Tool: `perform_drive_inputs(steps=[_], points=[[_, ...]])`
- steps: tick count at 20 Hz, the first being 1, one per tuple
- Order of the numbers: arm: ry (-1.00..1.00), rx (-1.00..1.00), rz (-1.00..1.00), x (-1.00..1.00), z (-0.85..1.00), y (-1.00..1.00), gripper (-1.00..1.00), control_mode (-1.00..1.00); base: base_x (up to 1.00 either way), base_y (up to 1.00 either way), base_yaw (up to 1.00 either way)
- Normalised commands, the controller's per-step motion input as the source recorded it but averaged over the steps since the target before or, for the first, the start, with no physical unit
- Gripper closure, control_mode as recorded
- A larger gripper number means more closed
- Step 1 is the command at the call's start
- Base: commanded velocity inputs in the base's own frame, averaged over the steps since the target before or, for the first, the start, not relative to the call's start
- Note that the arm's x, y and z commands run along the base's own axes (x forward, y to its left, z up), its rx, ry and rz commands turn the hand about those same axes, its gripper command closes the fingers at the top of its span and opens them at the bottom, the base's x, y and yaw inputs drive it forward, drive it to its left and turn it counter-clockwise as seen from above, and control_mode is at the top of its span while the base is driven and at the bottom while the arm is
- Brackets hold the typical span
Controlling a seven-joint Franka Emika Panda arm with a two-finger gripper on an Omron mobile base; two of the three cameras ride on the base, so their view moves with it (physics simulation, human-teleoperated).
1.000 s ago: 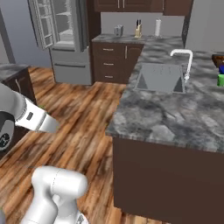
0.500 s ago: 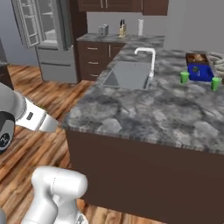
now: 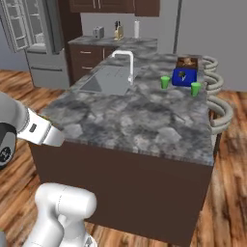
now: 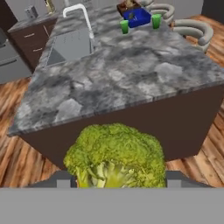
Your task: Gather the broccoli and squash from the fridge and place them on a tray on the dining counter. Then gather the chicken drumsticks from the fridge and place them on the other tray.
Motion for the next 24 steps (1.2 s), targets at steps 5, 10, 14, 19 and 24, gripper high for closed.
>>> perform_drive_inputs(steps=[5,10,14,19,24], points=[[0.00,0.00,0.00,0.00,0.00,0.00,1.00,1.00,0.17,-1.00,0.04],[0.00,0.00,0.00,0.00,0.00,0.00,1.00,1.00,0.29,-1.00,0.05],[0.00,0.00,0.00,0.00,0.00,0.00,1.00,1.00,0.36,-1.00,0.07],[0.00,0.00,0.00,0.00,0.00,0.00,1.00,1.00,0.43,-1.00,0.10],[0.00,0.00,0.00,0.00,0.00,0.00,1.00,1.00,0.57,-0.91,0.14]])
